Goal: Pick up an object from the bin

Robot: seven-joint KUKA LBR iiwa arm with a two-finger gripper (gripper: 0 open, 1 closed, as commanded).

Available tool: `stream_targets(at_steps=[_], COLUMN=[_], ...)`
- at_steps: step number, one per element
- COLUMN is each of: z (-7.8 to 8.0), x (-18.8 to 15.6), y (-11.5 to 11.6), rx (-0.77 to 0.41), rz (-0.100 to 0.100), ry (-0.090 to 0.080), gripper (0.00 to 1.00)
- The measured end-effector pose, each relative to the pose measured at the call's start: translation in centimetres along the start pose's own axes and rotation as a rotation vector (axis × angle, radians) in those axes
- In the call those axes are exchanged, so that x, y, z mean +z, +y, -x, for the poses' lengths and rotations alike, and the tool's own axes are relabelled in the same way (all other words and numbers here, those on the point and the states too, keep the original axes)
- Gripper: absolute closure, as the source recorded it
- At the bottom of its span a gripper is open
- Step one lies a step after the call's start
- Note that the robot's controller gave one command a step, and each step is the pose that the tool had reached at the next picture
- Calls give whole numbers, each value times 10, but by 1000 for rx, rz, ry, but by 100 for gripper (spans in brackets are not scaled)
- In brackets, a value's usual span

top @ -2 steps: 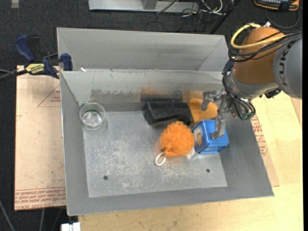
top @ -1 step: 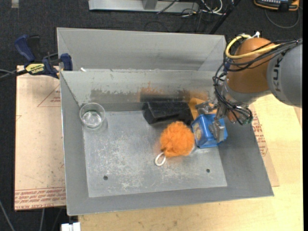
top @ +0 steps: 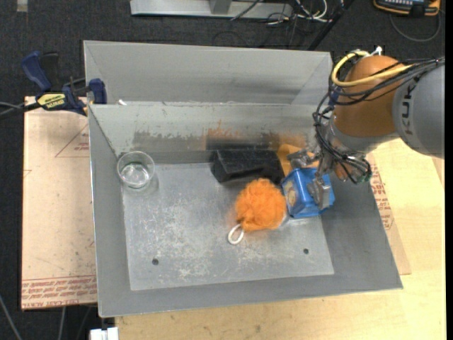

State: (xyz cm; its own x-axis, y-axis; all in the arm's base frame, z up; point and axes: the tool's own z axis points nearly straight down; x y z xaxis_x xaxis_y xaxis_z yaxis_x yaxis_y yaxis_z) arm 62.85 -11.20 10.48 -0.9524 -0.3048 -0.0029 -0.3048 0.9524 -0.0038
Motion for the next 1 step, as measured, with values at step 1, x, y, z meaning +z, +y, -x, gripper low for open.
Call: stream_targets(at_steps=[1], z=[2], x=[-9], y=[-1], rx=[-1], rz=[-13], ry=[-28], gripper=[100])
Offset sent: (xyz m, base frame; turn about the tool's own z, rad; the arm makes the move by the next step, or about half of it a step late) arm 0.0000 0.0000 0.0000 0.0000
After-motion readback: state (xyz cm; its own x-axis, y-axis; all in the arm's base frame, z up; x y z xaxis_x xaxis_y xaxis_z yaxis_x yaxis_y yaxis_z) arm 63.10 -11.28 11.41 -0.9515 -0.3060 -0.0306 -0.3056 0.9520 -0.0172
